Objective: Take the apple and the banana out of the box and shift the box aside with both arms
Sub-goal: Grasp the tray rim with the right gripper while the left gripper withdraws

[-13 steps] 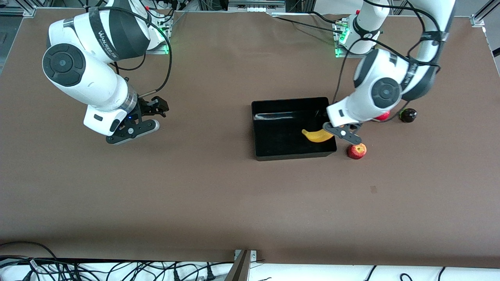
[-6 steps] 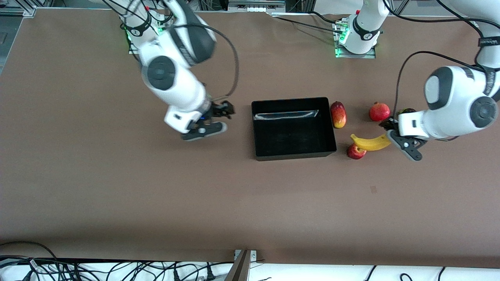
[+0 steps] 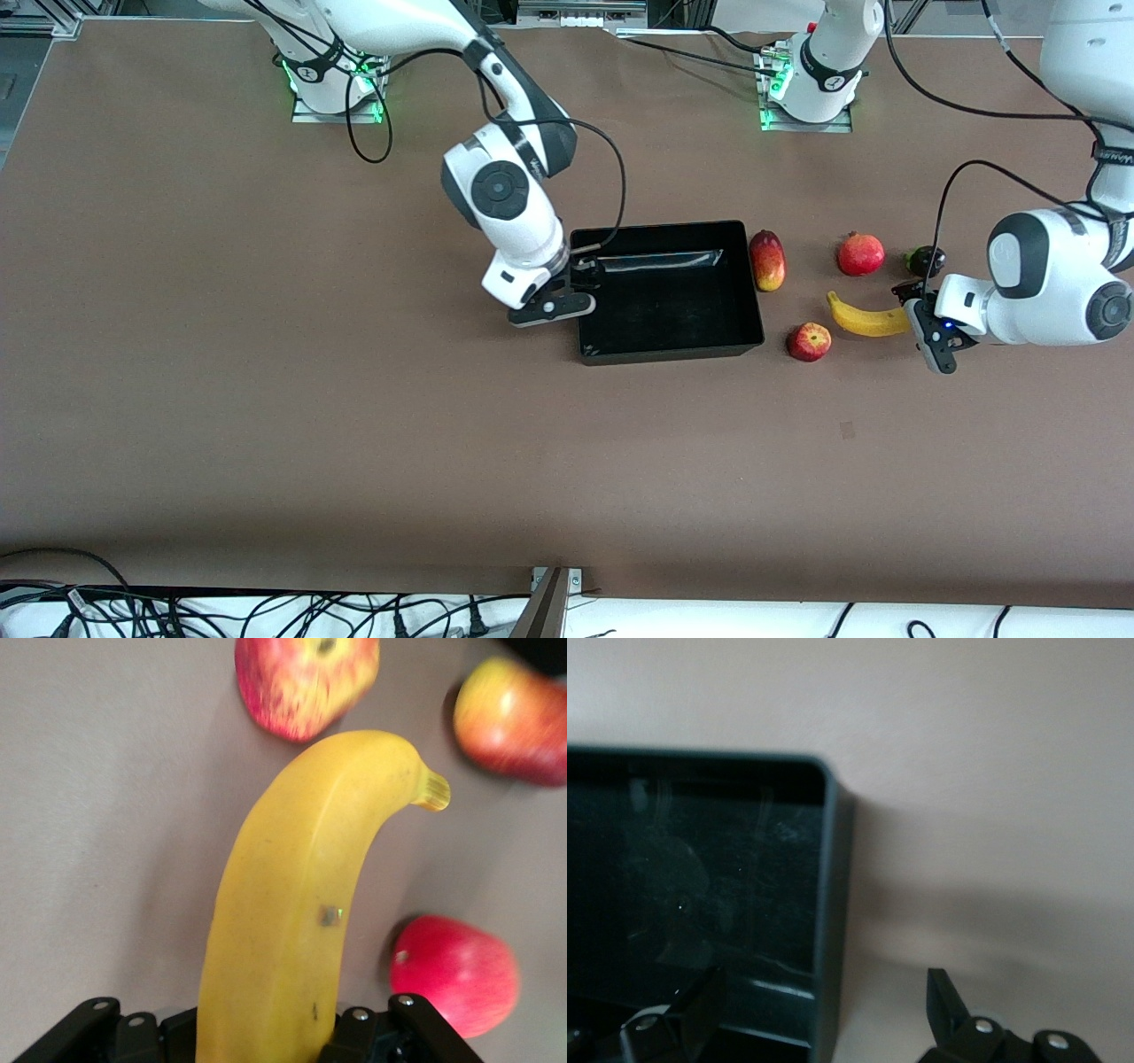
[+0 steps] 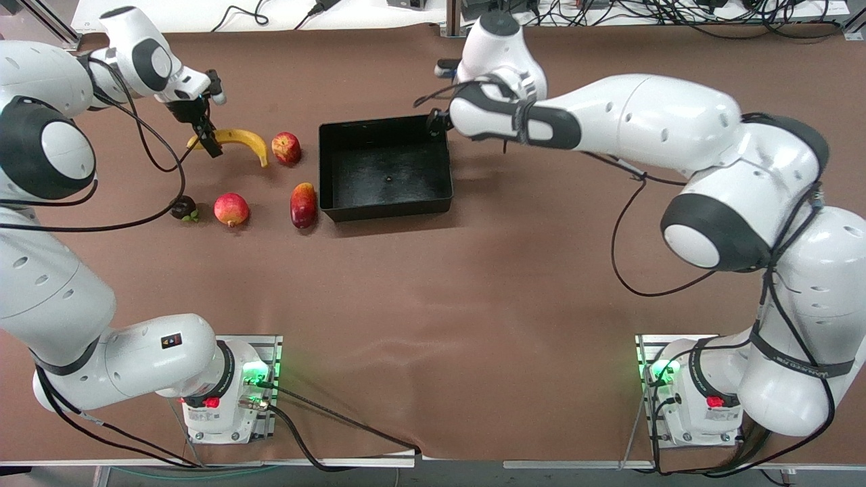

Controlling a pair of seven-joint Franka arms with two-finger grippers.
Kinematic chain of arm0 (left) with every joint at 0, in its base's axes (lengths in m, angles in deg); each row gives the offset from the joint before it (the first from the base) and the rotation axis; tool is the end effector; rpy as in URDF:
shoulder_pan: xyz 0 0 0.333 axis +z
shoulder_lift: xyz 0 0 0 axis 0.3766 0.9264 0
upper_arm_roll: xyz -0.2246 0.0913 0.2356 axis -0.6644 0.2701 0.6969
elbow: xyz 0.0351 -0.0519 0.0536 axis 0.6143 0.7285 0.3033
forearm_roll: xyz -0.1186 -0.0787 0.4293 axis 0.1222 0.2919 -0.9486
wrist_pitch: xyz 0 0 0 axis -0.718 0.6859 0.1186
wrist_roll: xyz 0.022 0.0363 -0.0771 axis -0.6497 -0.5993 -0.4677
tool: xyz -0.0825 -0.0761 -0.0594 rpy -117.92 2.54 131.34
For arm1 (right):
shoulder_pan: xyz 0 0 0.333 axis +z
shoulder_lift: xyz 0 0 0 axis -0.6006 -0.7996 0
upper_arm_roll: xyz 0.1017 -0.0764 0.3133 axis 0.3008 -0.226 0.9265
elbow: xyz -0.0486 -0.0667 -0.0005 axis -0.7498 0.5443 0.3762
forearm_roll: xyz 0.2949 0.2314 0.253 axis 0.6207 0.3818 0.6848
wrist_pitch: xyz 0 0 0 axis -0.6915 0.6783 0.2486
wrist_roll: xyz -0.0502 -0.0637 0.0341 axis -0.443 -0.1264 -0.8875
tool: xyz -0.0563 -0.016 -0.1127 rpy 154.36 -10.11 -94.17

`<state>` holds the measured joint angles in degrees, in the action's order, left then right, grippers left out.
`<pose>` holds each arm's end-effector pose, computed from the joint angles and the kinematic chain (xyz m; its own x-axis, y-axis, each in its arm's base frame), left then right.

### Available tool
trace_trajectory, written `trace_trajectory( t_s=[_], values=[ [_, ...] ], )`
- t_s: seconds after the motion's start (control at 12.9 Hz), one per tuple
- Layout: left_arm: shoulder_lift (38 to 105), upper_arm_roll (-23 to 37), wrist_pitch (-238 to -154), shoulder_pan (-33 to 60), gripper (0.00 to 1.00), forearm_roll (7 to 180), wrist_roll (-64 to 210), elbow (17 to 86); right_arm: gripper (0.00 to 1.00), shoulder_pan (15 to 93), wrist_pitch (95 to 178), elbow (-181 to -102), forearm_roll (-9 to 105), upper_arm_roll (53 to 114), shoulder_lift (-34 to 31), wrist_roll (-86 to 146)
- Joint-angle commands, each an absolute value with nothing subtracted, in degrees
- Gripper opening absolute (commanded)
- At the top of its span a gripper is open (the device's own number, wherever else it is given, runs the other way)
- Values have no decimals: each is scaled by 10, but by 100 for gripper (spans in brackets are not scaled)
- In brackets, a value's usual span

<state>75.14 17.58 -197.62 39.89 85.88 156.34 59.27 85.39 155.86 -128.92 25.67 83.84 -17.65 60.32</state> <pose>0.6345 0.1144 0.1726 0.4167 -0.9090 0.0060 -0.8609 -0.3925 0.3237 0.5665 0.5570 0.2353 0.9841 0.1649 0.0654 0.1746 -0.9656 -0.1926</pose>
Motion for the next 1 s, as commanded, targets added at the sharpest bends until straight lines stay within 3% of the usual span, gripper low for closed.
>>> trace_trajectory(
  t_s=[0.0, 0.15, 0.23, 0.31, 0.39, 0.46, 0.7, 0.93],
  values=[
    [782, 173, -2003, 403, 0, 833, 1646, 573, 95, 890, 1668, -1336, 258, 829, -200, 614],
    [794, 173, -2026, 403, 0, 833, 1678, 574, 10, 898, 1717, -1366, 258, 830, -200, 614],
    [799, 173, -2040, 402, 0, 833, 1677, 574, 0, 898, 1717, -1370, 257, 830, -199, 612],
    [802, 173, -2052, 399, 0, 839, 1671, 575, 0, 898, 1717, -1370, 257, 830, -198, 612],
    [807, 173, -2065, 396, 60, 842, 1660, 576, 0, 898, 1716, -1370, 257, 830, -196, 610],
    [806, 173, -2072, 398, 100, 848, 1642, 577, 0, 897, 1715, -1370, 257, 830, -194, 610],
    [767, 174, -2078, 401, 100, 844, 1599, 611, 0, 894, 1699, -1370, 258, 826, -179, 607],
    [686, 174, -2158, 398, 100, 842, 1460, 681, 0, 891, 1554, -1366, 263, 783, -112, 602]
  ],
)
